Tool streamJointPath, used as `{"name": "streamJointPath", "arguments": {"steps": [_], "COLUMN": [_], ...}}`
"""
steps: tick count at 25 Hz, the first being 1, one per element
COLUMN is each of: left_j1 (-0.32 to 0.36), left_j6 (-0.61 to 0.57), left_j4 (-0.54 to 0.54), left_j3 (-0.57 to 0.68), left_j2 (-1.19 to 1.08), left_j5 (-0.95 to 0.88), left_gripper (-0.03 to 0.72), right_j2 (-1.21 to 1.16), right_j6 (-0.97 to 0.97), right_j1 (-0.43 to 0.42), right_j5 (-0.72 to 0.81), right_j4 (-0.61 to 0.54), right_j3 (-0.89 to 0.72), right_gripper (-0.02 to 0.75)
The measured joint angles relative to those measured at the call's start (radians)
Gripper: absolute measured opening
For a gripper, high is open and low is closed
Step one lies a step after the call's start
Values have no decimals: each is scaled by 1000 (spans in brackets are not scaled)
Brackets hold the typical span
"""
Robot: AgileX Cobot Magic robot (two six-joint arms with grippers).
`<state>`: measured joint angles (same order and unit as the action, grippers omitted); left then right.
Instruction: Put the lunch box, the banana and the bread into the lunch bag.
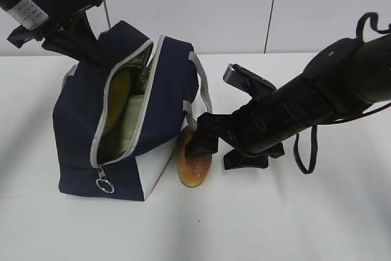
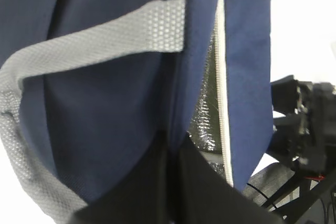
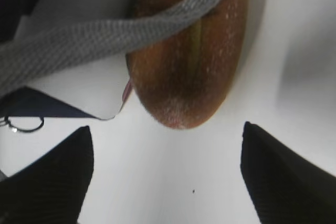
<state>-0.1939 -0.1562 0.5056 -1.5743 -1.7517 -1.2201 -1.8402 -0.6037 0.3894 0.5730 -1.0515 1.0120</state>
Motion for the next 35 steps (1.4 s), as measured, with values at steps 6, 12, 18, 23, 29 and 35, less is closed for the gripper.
{"name": "streamJointPath", "arguments": {"steps": [6, 12, 18, 23, 29, 35], "left_j1": [0, 0, 0, 0, 0, 0], "left_j6": [0, 0, 0, 0, 0, 0], "left_j4": [0, -4, -7, -7, -22, -32], "left_j3": [0, 0, 0, 0, 0, 0], "left_j2": [0, 0, 0, 0, 0, 0], "left_j5": [0, -2, -2, -2, -2, -3], "left_gripper": [-3, -3, -3, -3, -3, -3], "right_j2": [-124, -197, -204, -198, -130, -57], "right_j6": [-12, -14, -19, -21, 37, 75], "right_j1": [0, 0, 0, -4, -60, -78], "right_j5": [-9, -13, 4, 46, 187, 389], "right_j4": [-21, -24, -25, 38, 220, 332], "right_j3": [101, 170, 180, 181, 181, 181], "right_gripper": [651, 633, 466, 446, 444, 440]}}
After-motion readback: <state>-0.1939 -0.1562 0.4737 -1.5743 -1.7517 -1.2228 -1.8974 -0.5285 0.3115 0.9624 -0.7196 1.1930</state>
